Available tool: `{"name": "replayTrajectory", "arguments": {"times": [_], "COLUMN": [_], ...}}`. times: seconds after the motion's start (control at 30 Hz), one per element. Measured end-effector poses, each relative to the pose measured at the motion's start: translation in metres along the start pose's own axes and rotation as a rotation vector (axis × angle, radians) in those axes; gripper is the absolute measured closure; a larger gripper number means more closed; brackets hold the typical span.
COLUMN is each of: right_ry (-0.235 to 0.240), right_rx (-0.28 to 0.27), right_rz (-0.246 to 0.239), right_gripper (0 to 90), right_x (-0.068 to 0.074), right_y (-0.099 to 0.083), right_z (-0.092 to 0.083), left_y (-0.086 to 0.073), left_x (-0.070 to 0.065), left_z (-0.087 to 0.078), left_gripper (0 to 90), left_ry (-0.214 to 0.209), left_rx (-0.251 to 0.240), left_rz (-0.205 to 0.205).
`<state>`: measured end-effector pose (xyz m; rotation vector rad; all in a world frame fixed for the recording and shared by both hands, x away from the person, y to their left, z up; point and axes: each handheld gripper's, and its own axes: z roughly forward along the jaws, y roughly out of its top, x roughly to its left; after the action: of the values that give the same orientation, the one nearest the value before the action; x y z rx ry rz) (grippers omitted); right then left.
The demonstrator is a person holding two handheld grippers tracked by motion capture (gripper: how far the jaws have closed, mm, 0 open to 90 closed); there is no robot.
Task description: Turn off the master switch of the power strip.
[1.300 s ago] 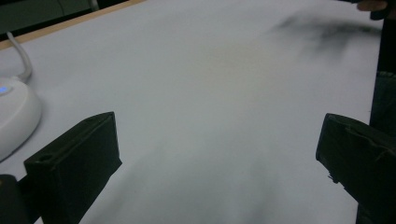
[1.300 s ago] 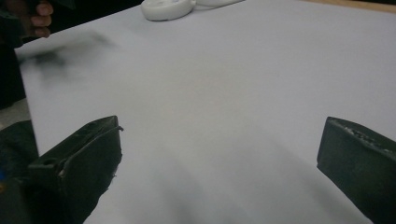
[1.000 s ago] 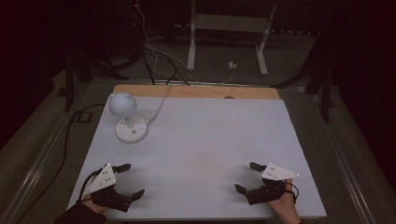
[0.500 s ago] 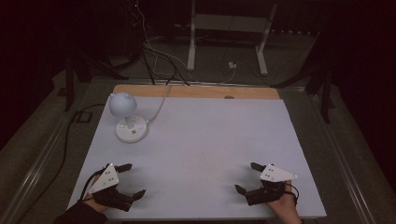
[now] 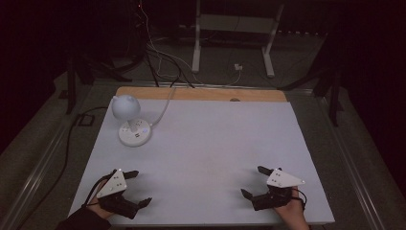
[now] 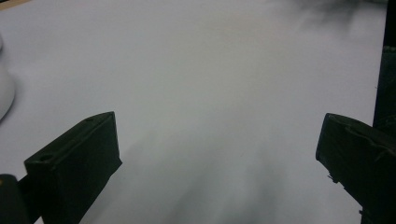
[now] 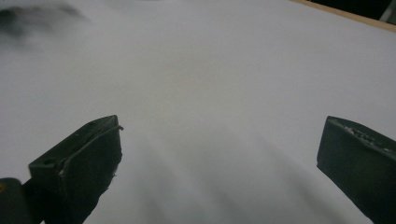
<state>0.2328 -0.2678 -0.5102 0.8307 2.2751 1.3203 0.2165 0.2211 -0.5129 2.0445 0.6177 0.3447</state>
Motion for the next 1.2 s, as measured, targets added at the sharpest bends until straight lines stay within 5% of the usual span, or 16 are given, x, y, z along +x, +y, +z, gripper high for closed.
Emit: {"name": "replayTrajectory", "arguments": {"times": [0.67, 1.2], "right_ry": [0.002, 0.002], "right_rx": [-0.05, -0.052], "right_rz": [-0.008, -0.007], "right_gripper": [0.0, 0.0], "right_x": [0.006, 0.007], "right_y": [0.005, 0.006], "right_z": [-0.005, -0.005], "left_y": [0.016, 0.03], "left_x": [-0.011, -0.011], "left_z": [0.0, 0.0], "left_gripper": [0.2, 0.2], "left_ry": [-0.085, -0.073], "left_rx": [0.01, -0.009], "left_rz": [0.024, 0.021]}}
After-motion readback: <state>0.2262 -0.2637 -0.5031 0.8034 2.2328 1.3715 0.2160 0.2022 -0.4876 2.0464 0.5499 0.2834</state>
